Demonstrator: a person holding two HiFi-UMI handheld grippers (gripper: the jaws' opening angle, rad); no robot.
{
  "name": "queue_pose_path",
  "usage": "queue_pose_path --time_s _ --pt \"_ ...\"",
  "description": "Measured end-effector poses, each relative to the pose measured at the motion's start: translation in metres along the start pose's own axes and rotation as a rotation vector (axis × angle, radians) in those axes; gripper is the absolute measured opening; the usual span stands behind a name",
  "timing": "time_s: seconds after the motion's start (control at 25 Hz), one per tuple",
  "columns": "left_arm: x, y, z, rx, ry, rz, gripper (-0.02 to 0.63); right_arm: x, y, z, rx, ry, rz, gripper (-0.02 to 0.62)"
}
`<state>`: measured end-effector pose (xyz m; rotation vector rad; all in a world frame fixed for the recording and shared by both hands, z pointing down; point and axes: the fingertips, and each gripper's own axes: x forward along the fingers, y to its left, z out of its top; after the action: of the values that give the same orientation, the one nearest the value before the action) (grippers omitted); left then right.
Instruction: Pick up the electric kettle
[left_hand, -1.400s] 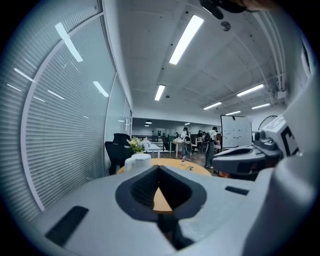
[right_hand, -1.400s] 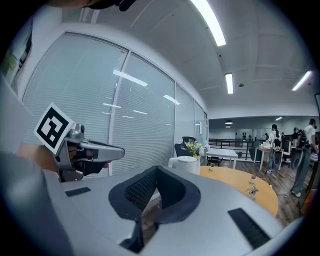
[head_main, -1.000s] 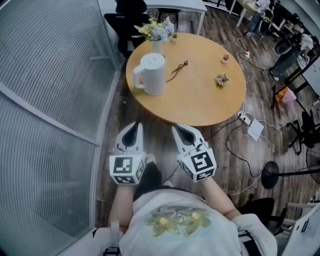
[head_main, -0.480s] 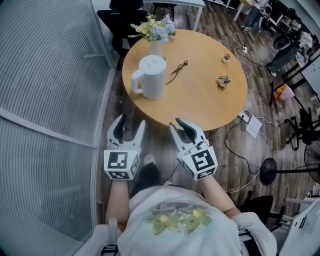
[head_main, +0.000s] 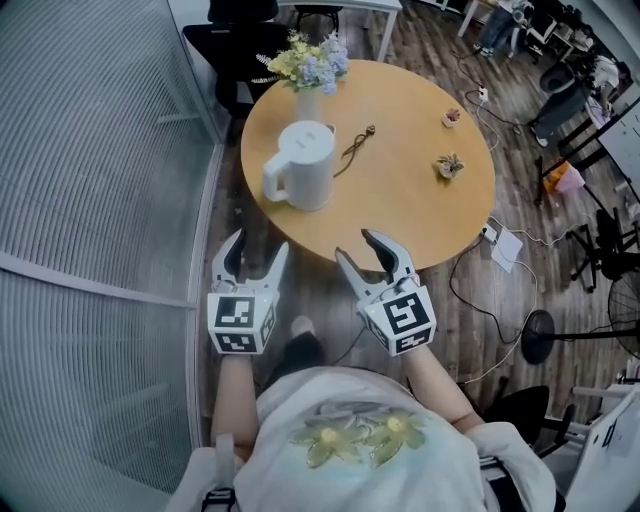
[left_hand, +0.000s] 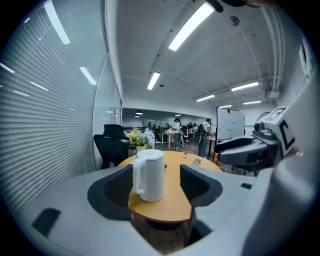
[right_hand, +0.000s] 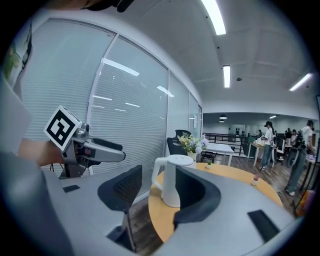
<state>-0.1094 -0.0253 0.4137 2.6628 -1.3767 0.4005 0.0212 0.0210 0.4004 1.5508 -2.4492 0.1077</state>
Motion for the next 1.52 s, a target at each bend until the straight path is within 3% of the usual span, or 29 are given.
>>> queue_pose_path --time_s 0.52,0.96,1.52 --pt "0.071 0.042 -0.020 0.032 0.084 -0.094 0.276 0.058 -0.024 -0.008 0.022 0.039 -0.080 0.202" --pt "0.121 0.059 -0.035 0.041 0.145 -0.122 0.275 0.086 -0.045 -0.024 0.030 0.100 -0.103 0.202" --pt "0.179 0.078 -0.065 0.025 0.266 -0.124 0.275 0.148 -0.107 -0.030 0.081 0.131 -0.033 0.202"
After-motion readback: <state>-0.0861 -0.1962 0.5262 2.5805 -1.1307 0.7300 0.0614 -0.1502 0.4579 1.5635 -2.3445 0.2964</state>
